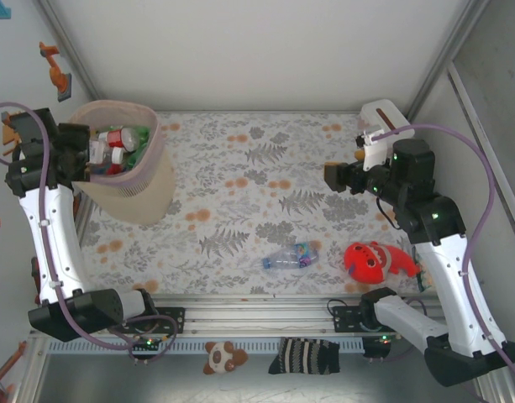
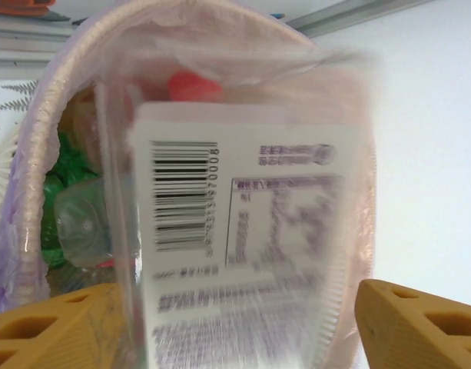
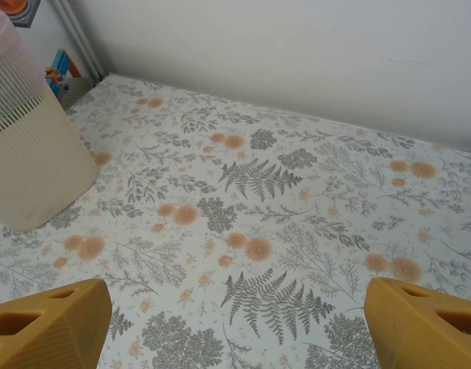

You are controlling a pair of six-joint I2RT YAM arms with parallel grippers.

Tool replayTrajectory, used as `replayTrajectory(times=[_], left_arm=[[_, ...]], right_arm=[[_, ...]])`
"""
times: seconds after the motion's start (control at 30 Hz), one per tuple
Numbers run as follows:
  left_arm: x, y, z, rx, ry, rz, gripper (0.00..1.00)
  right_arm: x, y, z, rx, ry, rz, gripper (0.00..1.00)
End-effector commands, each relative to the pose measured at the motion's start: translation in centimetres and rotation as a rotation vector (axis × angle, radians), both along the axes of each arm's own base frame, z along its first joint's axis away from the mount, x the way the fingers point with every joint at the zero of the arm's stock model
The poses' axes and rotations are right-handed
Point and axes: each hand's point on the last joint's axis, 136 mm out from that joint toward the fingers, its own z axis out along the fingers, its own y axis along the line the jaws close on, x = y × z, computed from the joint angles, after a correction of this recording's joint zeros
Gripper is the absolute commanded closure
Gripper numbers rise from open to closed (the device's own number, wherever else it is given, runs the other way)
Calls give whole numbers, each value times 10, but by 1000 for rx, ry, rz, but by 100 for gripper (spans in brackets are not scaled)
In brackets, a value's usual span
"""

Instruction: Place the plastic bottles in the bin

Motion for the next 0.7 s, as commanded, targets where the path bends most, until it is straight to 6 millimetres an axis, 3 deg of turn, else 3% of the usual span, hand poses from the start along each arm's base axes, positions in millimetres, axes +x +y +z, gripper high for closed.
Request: replayTrajectory(times=[0.0,0.4,0.67], left_arm=[[-16,-3,-7,-45,53,23,17],[-12,-14,29,-16,-79,-62,18],[9,-51,69,94,-285,-340,23]], right_arm=[[2,0,5,-10,-34,-1,15],[-2,1,7,-2,-34,9,15],[-2,2,-1,-5,-10,14,16]])
